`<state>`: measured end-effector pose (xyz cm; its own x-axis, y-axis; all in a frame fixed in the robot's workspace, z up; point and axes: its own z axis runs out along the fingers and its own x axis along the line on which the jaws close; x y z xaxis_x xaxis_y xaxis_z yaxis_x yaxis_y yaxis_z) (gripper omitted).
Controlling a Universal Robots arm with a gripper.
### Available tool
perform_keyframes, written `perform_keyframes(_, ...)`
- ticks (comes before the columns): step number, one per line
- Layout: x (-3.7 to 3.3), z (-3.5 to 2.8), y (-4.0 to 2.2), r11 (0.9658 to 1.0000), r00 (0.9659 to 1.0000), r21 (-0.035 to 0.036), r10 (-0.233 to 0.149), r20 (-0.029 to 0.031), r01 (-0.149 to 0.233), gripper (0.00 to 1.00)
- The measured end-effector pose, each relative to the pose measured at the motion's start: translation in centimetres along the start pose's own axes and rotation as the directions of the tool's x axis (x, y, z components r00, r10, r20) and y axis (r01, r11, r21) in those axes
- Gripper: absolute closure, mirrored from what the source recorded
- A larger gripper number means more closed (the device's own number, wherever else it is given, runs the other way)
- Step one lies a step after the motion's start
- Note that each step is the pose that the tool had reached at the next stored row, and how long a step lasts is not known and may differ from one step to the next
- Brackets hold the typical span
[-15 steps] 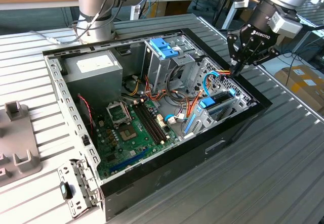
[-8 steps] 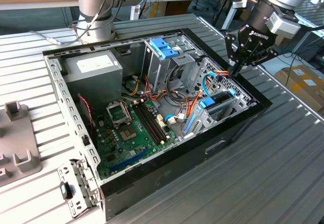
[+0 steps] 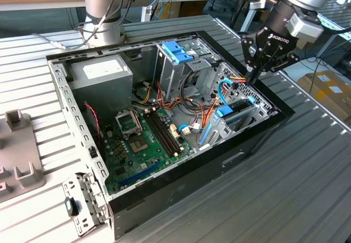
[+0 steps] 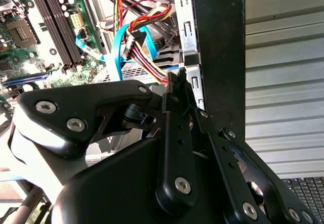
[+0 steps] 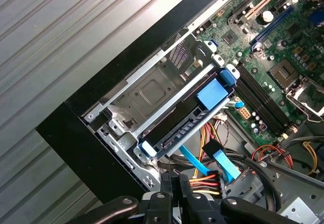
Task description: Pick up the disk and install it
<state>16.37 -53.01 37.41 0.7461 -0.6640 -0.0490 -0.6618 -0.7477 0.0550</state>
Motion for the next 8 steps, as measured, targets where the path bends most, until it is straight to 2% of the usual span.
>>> perform_keyframes(8,-0.49,0.05,0.44,1.0,1.0,0.0,0.0,0.0,0.0,0.82)
